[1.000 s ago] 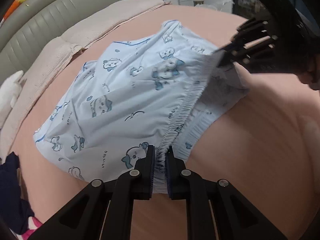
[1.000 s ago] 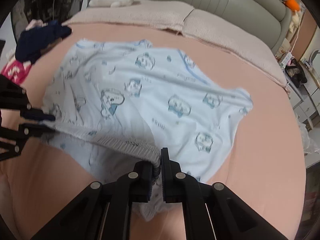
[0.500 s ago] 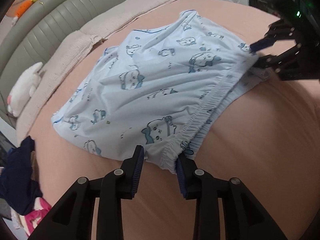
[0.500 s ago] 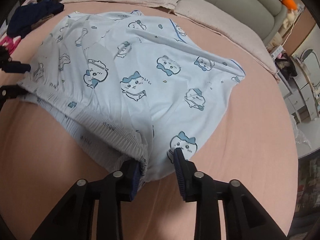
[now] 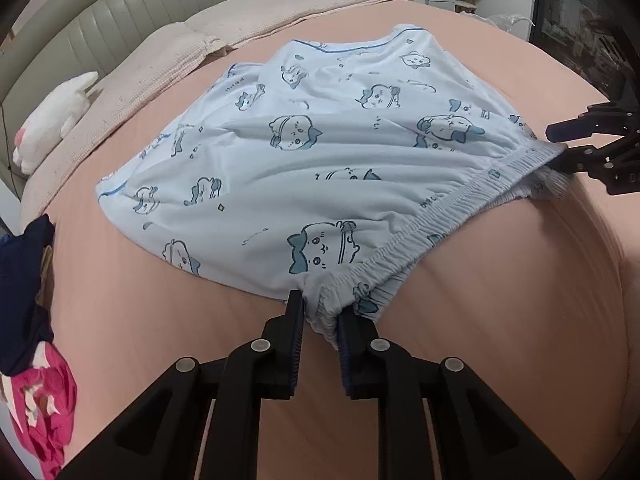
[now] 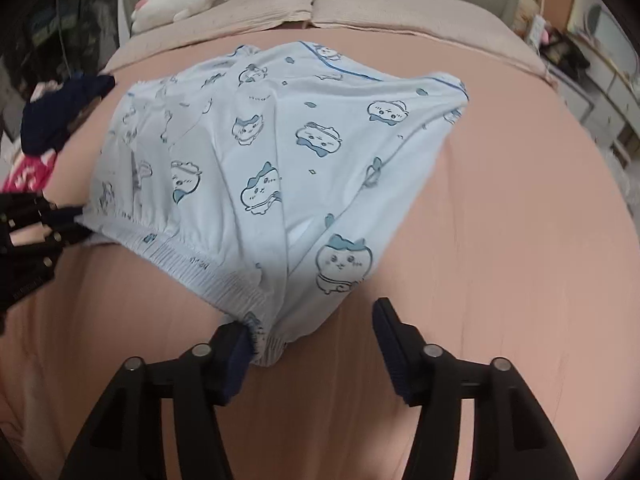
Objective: Fold clothes
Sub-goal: 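Lift the pants by the waistband with both grippers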
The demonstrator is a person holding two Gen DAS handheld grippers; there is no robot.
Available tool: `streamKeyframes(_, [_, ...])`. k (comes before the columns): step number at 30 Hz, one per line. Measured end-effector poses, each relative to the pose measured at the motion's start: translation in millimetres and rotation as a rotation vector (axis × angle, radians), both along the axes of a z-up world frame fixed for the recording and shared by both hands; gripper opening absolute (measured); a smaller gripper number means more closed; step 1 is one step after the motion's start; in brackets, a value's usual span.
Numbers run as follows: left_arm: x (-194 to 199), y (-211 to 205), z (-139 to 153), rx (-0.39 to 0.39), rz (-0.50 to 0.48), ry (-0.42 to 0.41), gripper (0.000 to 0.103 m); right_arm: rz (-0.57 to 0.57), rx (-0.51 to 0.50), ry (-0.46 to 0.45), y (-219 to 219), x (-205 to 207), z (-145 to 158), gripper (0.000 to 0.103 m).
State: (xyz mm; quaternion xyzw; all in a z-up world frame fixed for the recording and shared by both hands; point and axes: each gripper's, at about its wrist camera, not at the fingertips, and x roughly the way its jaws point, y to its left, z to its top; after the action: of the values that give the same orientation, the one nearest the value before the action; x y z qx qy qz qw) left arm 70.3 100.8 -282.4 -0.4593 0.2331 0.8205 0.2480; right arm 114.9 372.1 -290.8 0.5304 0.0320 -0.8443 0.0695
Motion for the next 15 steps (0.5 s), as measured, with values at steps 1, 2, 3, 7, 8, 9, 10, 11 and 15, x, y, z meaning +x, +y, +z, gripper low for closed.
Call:
streamKeyframes(1, [0.1,-0.3,0.1,0.003,0.004,-0.003,0.015,-0.004,-0.022,-0.013,0.5,4.7,2.1,0.057])
streamKeyframes(2, [0.0,-0.6,0.6,0.007,0.007,-0.005,0.015,-0.008,-0.043,-0.024,0.8,9.4,4.5,0.057])
streamKeyframes(3, [-1.6,-1.1,3.7,0.014,0.014,-0.003,0.015,-0.005,-0.054,-0.007,-0.9,14.8,10.8,0.057])
streamKeyframes(7, [-9.4,-3.4,25.7,0.078,0.042,0.009,0.015,-0.03,0.066,0.119,-10.1,30.6,34.4,0.057])
streamKeyframes(8, [-8.8,-1.5,30.4,0.083,0.033,0.017,0.015,-0.046,0.161,0.164,-13.6,32.1,38.3,0.057])
streamKeyframes(9, [-8.1,0.7,34.6,0.086,0.024,0.025,0.015,-0.046,0.2,0.179,-13.5,29.7,39.8,0.057])
streamKeyframes(10, [-6.6,3.8,35.9,0.075,0.014,0.035,0.015,-0.046,0.24,0.194,-13.5,27.3,41.4,0.057])
streamKeyframes(11, [-6.6,4.5,33.2,0.068,0.009,0.03,0.015,-0.047,0.275,0.204,-13.0,24.7,42.4,0.057])
streamKeyframes(15, [-5.0,2.5,23.8,0.051,0.015,0.005,0.014,-0.056,0.14,0.043,8.9,9.3,23.9,0.062])
